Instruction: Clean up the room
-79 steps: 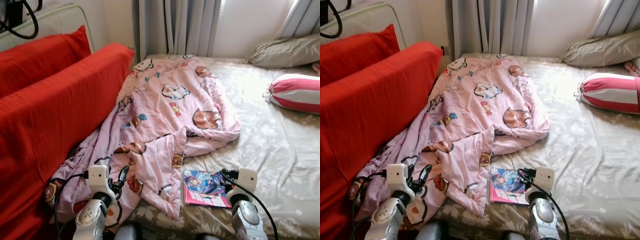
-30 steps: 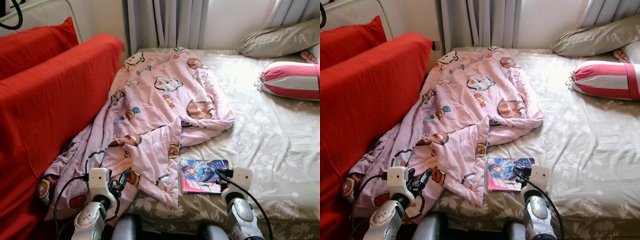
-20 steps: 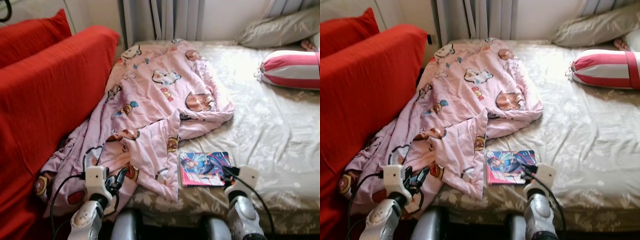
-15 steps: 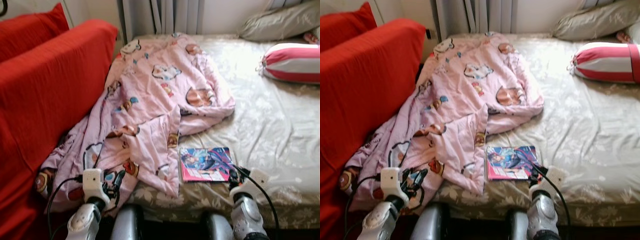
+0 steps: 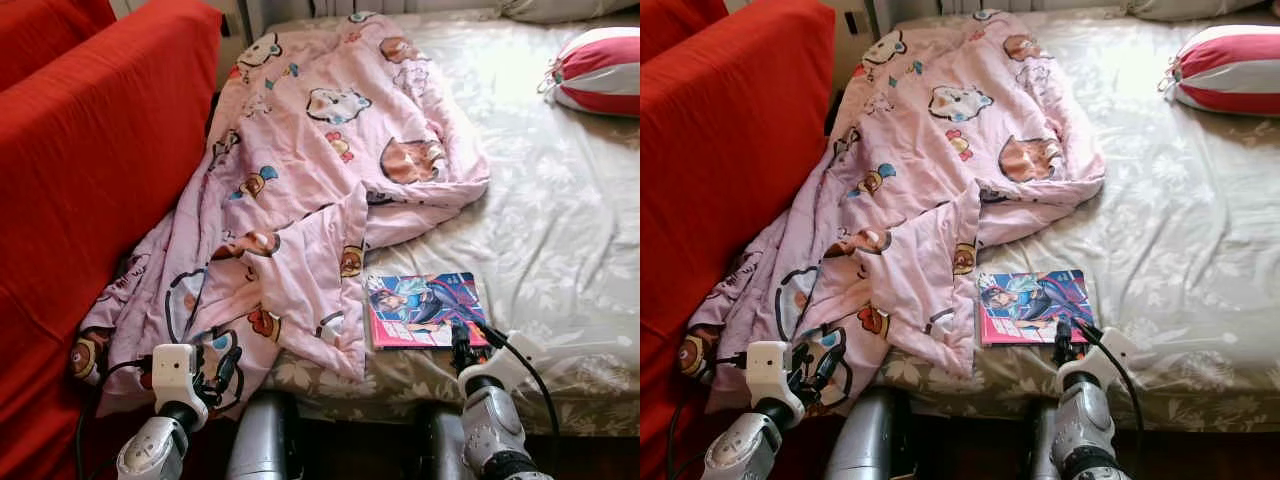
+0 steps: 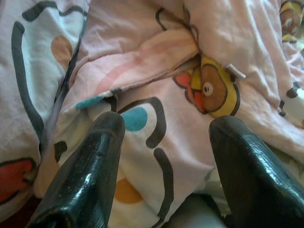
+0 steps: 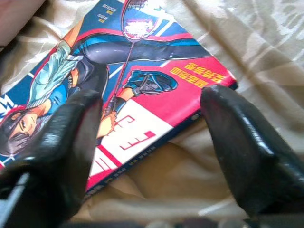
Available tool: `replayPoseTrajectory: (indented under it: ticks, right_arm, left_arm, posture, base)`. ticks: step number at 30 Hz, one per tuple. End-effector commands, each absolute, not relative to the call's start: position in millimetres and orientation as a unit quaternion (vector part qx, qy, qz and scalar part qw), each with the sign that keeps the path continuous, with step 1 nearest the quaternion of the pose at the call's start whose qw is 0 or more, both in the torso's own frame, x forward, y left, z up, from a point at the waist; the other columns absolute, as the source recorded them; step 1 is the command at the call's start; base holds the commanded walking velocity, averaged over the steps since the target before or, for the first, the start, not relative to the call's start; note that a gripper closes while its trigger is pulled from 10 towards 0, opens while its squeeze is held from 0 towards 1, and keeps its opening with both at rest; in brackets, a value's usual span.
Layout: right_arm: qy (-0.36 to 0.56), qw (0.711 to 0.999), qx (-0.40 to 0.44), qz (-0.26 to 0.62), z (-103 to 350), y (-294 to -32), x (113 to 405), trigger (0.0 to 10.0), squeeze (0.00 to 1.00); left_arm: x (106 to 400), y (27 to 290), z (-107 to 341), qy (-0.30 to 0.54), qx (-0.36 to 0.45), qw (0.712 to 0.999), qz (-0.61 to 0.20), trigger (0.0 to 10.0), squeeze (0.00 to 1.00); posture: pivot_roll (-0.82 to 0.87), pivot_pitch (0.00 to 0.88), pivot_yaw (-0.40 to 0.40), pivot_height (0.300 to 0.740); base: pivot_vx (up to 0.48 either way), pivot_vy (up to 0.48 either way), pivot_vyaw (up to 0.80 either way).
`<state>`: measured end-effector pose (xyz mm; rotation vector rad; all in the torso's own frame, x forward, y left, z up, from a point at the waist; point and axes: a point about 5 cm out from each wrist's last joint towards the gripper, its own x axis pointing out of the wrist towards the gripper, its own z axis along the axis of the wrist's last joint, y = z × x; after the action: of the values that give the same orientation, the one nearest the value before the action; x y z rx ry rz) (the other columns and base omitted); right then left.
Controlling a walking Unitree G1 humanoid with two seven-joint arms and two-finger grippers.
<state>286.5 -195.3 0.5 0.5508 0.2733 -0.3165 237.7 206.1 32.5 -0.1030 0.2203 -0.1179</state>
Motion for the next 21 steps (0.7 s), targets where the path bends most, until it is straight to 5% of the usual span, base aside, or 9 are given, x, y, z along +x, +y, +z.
replayPoseTrajectory:
  ticks: [1, 17, 18, 21]
  right_arm:
    - [0.12, 0.939, 0.284, -0.153, 0.3, -194.8, 284.8, 10.0, 1.0]
    - [0.114, 0.937, 0.289, -0.158, -3.6, -196.4, 278.7, 10.0, 1.0]
    - [0.118, 0.937, 0.288, -0.158, -4.6, -195.2, 278.1, 10.0, 0.0]
    - [0.122, 0.936, 0.289, -0.16, -5.5, -195.2, 277.8, 10.0, 0.0]
  left_arm:
    - [229.9, 211.1, 29.5, 0.125, -0.043, 0.989, -0.059, 10.0, 0.0]
    - [226.5, 214.5, 32.8, 0.133, -0.033, 0.989, -0.06, 10.0, 0.0]
    - [225.4, 215.0, 33.2, 0.133, -0.032, 0.989, -0.061, 10.0, 0.0]
    - [224.1, 217.0, 34.4, 0.134, -0.03, 0.989, -0.059, 10.0, 0.0]
  posture:
    - [0.18, 0.198, 0.111, 0.59]
    - [0.19, 0.188, 0.116, 0.59]
    - [0.2, 0.197, 0.118, 0.59]
    - [0.2, 0.201, 0.119, 0.59]
  base:
    - [0.0, 0.0, 0.0]
    - [0.0, 0.0, 0.0]
    - [0.0, 0.0, 0.0]
    - [0.0, 0.0, 0.0]
